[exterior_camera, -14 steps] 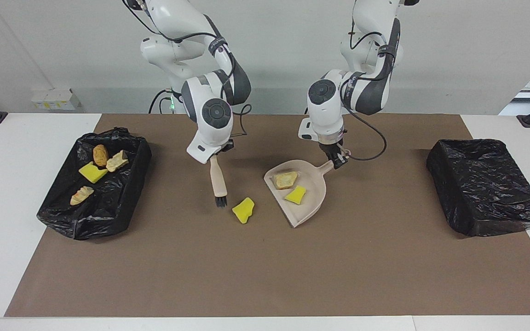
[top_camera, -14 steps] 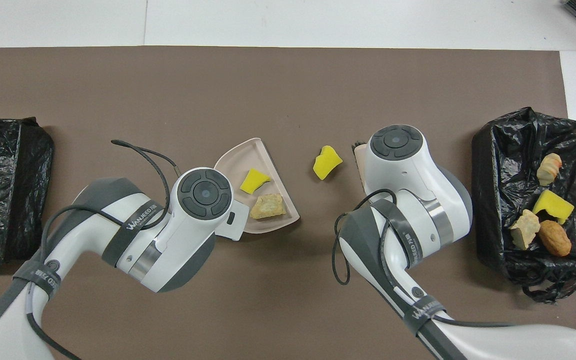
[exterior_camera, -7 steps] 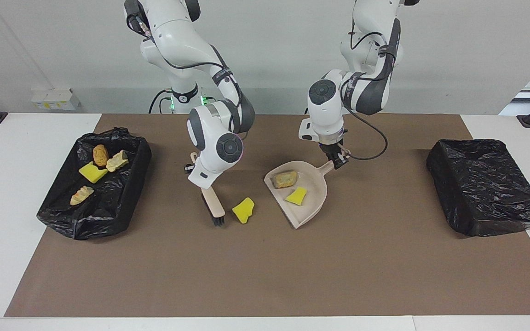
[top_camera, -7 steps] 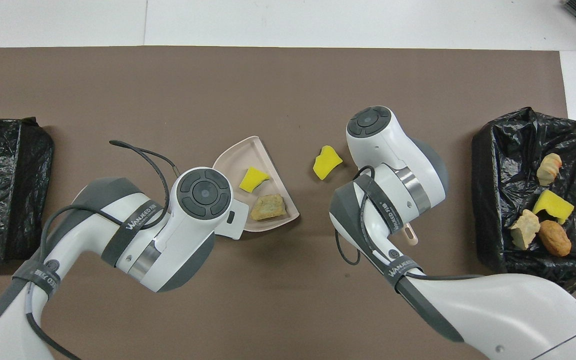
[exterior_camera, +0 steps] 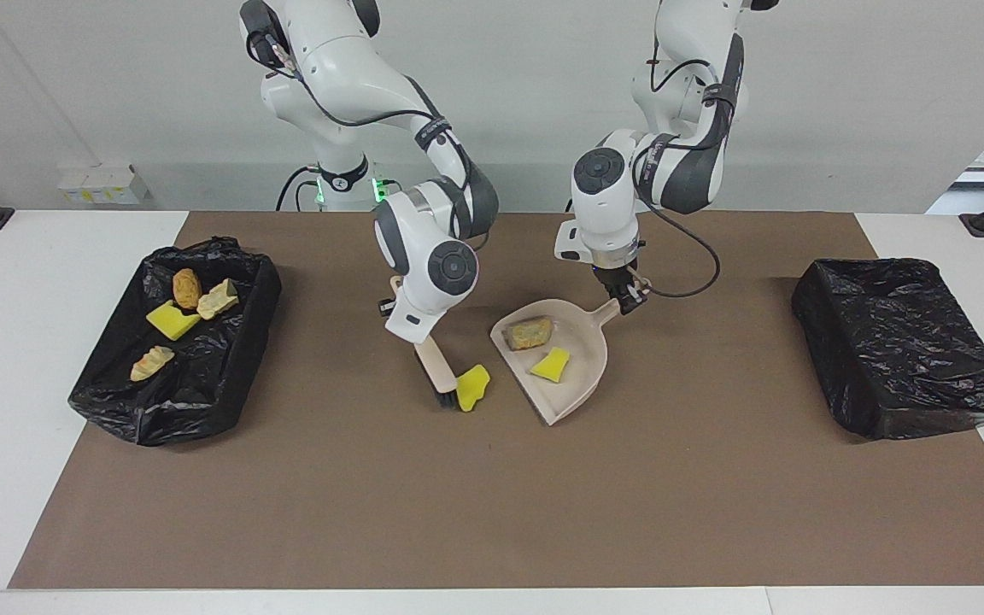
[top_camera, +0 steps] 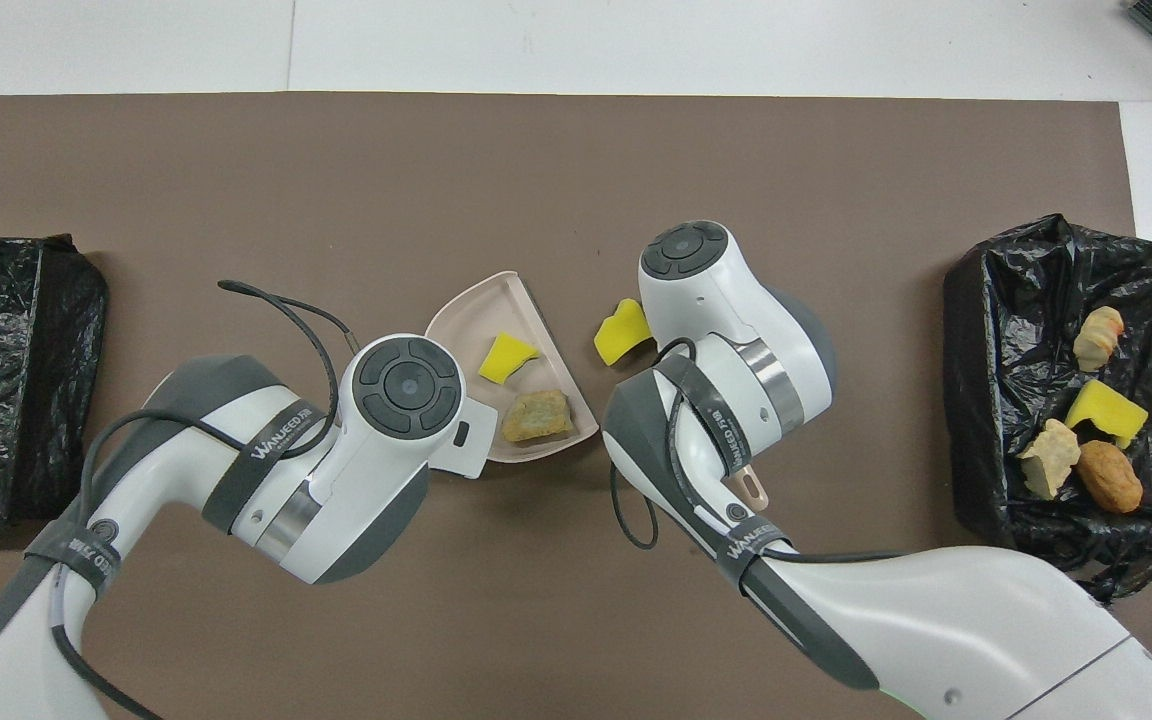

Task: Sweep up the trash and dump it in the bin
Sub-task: 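Sweep the last yellow sponge piece toward the dustpan with the right gripper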

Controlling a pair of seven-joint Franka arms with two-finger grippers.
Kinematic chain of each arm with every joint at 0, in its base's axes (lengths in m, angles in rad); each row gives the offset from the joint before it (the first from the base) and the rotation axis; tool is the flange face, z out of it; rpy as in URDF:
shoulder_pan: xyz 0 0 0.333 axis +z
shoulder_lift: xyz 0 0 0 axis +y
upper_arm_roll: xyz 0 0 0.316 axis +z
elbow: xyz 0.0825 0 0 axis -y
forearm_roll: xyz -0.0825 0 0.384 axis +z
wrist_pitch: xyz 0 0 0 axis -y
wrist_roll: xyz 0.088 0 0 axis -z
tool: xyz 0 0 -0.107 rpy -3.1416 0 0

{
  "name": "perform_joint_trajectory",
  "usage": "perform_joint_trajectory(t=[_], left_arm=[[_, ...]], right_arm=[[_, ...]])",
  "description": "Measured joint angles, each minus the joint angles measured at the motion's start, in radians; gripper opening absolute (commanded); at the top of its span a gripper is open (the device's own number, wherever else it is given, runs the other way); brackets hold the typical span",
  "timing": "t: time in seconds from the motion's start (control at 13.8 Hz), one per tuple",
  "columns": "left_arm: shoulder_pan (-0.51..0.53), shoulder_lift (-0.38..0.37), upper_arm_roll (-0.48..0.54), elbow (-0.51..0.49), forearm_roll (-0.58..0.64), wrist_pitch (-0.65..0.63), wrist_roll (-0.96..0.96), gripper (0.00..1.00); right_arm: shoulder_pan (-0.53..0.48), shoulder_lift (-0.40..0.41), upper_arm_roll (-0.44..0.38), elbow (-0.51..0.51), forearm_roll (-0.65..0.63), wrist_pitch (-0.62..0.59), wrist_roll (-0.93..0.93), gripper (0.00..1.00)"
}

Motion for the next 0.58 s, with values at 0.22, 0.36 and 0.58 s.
perform_joint_trajectory(t=[0.22,0.36,0.58], left_arm=[[0.004,0.000,0.000,0.000,0.000,0.002,0.000,0.00],[0.017,0.002,0.001,0.000,0.000,0.007,0.001,0.00],[0.033,0.005,0.002,0.000,0.000,0.031,0.052,0.00]], right_arm=[[0.048,0.000,0.001,-0.003,0.108,0.007,0.000,0.00],[0.071,-0.004,0.005,-0.023,0.171,0.045,0.000,0.00],[0.106,-0.024,0.008,-0.057,0.248,0.064,0.000,0.00]])
